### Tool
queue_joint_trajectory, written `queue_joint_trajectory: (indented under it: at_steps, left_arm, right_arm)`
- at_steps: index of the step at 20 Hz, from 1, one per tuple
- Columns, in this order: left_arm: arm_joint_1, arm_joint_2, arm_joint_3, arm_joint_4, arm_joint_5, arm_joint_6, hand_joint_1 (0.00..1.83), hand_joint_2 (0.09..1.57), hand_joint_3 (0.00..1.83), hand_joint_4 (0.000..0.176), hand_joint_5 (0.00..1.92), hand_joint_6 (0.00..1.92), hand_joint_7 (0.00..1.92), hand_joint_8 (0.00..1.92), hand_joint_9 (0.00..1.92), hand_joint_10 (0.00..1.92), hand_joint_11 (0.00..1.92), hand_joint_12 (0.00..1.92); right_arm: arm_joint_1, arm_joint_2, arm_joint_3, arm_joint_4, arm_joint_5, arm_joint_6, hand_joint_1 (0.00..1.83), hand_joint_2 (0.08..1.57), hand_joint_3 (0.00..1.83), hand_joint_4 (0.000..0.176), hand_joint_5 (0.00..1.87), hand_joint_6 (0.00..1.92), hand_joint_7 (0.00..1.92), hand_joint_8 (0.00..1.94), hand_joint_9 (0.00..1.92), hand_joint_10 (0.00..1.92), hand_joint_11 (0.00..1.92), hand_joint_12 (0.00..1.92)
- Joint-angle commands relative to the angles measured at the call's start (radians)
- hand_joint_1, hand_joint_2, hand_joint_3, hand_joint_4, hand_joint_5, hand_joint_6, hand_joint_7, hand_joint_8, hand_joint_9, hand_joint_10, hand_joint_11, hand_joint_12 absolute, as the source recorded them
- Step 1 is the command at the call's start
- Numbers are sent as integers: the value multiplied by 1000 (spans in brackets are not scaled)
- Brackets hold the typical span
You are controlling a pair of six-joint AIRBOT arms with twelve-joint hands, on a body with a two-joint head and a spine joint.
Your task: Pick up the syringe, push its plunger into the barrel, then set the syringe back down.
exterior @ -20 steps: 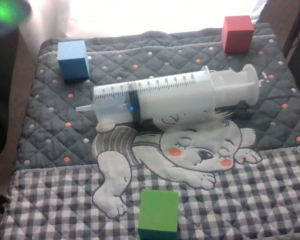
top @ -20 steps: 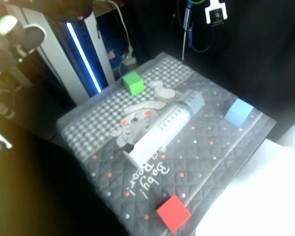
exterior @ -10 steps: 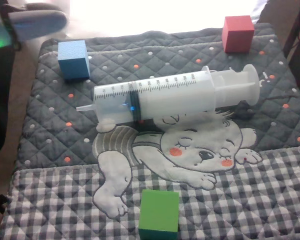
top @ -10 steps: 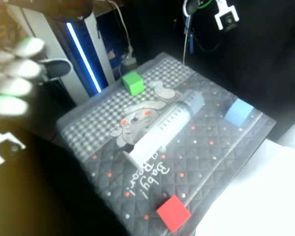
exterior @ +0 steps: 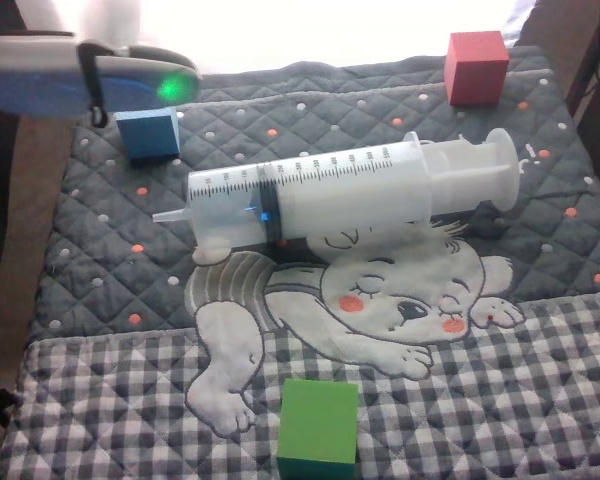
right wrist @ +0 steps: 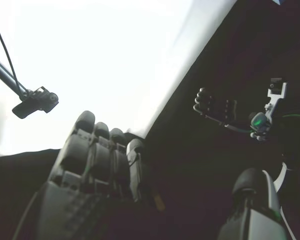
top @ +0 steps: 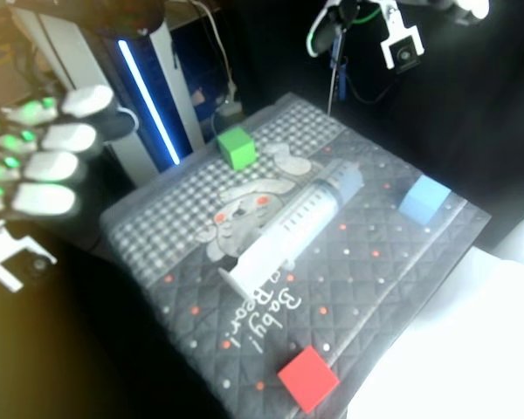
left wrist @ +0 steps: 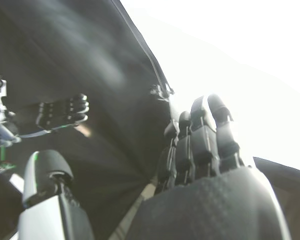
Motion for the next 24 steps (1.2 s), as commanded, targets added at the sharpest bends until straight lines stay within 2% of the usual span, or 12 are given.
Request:
queue_joint_trajectory:
  at_steps: [1, 5, 8, 11, 13, 14, 15, 16, 18, 20, 21, 24]
  left_arm:
    - [-19, -4, 3, 2, -81, -3, 508, 775, 0, 16, 64, 0, 136, 1, 129, 1, 0, 440]
    - [-66, -12, 11, 81, 14, -3, 469, 705, 0, 68, 48, 0, 94, 0, 78, 0, 0, 352]
    - [-107, -32, 31, 150, 88, -3, 460, 711, 1, 22, 0, 0, 72, 2, 48, 2, 0, 253]
    - [-203, -99, 82, 280, 217, -3, 423, 690, 0, 0, 0, 0, 4, 1, 0, 0, 0, 3]
    - [-240, -127, 96, 329, 278, -3, 499, 682, 0, 0, 0, 0, 0, 0, 0, 0, 0, 0]
    - [-249, -133, 98, 344, 299, -3, 544, 669, 0, 15, 0, 0, 0, 0, 0, 0, 0, 0]
    - [-259, -141, 101, 368, 326, -168, 554, 657, 0, 40, 0, 0, 0, 0, 0, 0, 0, 0]
    - [-265, -149, 105, 385, 344, -168, 542, 656, 0, 52, 0, 0, 0, 0, 0, 0, 0, 0]
    - [-270, -163, 116, 412, 367, -168, 516, 656, 0, 49, 0, 0, 0, 0, 0, 0, 0, 0]
    - [-270, -178, 125, 449, 391, -168, 492, 648, 0, 12, 0, 0, 0, 0, 0, 0, 0, 0]
    - [-270, -185, 127, 462, 404, -354, 492, 659, 0, 0, 0, 0, 0, 0, 0, 0, 0, 0]
    - [-263, -202, 129, 481, 426, -419, 593, 698, 9, 0, 0, 0, 0, 0, 0, 0, 0, 0]
  right_arm:
    - [7, 0, 5, 18, 108, 3, 483, 790, 0, 87, 128, 12, 97, 12, 92, 12, 76, 183]
    - [7, -6, 7, 18, 105, 3, 581, 731, 0, 85, 132, 0, 101, 1, 86, 1, 60, 170]
    - [7, -10, 9, 18, 104, 3, 663, 710, 0, 94, 133, 0, 111, 3, 88, 0, 48, 165]
    - [7, -12, 10, 18, 103, 3, 701, 672, 0, 100, 143, 3, 110, 1, 104, 7, 69, 174]
    - [7, -12, 10, 17, 103, 4, 716, 656, 0, 125, 140, 1, 98, 0, 95, 1, 55, 167]
    - [7, -12, 10, 17, 103, 4, 698, 662, 0, 120, 132, 0, 99, 1, 94, 1, 59, 169]
    - [7, -12, 11, 17, 103, 4, 684, 670, 0, 106, 129, 0, 104, 3, 96, 2, 60, 170]
    - [7, -13, 12, 17, 103, 4, 677, 670, 0, 102, 125, 0, 105, 4, 97, 2, 60, 170]
    - [7, -17, 13, 17, 103, 4, 664, 680, 0, 95, 121, 0, 99, 0, 102, 3, 55, 170]
    - [7, -20, 13, 17, 103, 4, 652, 665, 0, 121, 111, 0, 90, 0, 98, 2, 48, 168]
    - [7, -20, 13, 17, 103, 4, 641, 651, 0, 116, 107, 0, 93, 2, 105, 4, 58, 173]
    - [7, -21, 13, 17, 103, 4, 646, 658, 0, 93, 92, 0, 94, 1, 100, 2, 63, 175]
